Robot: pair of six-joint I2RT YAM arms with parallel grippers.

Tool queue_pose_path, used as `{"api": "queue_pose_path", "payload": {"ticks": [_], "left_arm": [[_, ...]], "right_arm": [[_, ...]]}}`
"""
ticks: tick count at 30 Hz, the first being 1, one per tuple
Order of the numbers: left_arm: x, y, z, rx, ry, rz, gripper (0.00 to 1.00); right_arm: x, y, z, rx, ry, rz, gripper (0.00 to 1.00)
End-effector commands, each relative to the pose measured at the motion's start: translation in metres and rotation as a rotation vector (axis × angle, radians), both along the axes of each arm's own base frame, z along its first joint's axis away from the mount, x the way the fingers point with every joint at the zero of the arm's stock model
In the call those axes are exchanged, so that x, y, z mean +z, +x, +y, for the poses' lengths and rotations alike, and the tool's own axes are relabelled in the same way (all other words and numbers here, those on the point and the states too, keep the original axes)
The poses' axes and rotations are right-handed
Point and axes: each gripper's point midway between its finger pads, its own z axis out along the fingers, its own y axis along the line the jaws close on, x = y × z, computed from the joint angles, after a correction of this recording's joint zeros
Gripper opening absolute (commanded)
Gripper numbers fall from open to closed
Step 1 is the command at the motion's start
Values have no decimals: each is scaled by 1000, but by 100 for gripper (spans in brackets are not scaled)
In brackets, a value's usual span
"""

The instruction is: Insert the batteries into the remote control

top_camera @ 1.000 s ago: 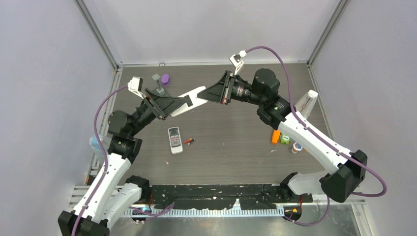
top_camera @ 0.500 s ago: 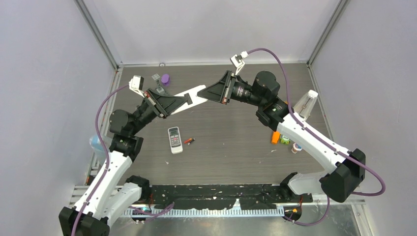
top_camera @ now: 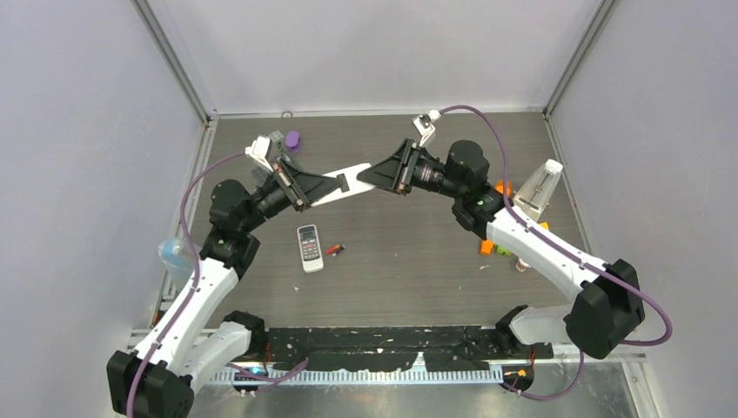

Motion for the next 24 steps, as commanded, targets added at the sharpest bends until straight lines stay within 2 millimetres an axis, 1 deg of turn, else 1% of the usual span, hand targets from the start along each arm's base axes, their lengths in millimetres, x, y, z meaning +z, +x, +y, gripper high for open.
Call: {"api": "queue_pose_path", "payload": {"ticks": [1,2,3,4,5,6,7,10,12,13,14,16,18,21,24], "left_arm": [[-7,14,2,41,70,-1,0],[-11,16,2,38,75,13,0],[-15,19,1,37,79,31,0],[-20,21,0,37,84,46,0],[-24,24,-1,37,89,61,0],[-28,26,-1,36,93,73,0],[-31,27,-2,35,96,82,0],[-39,33,-4,32,104,107,0],[-45,36,-5,29,112,125,0],[-47,38,-5,33,116,129,0],[-51,40,-5,38,124,139,0],[-58,45,-4,53,145,151,0],[-67,50,-1,82,193,160,0],[-86,56,8,130,297,176,0],[-100,60,13,148,376,176,0]], "right_arm": [[-6,25,-14,-98,19,-31,37],[-6,26,-15,-99,32,-38,38],[-17,29,-16,-102,28,-9,40],[-18,32,-18,-107,40,-16,41],[-29,32,-18,-104,37,16,42],[-29,34,-19,-104,50,9,43],[-36,35,-19,-104,54,20,44],[-47,37,-19,-93,53,34,42],[-58,40,-16,-75,36,51,35],[-58,41,-15,-70,35,50,30],[-63,42,-14,-64,28,56,27],[-71,44,-14,-63,18,72,17],[-77,48,-17,-72,13,83,13],[-82,53,-22,-91,-3,82,10],[-81,56,-22,-87,0,71,6]]}}
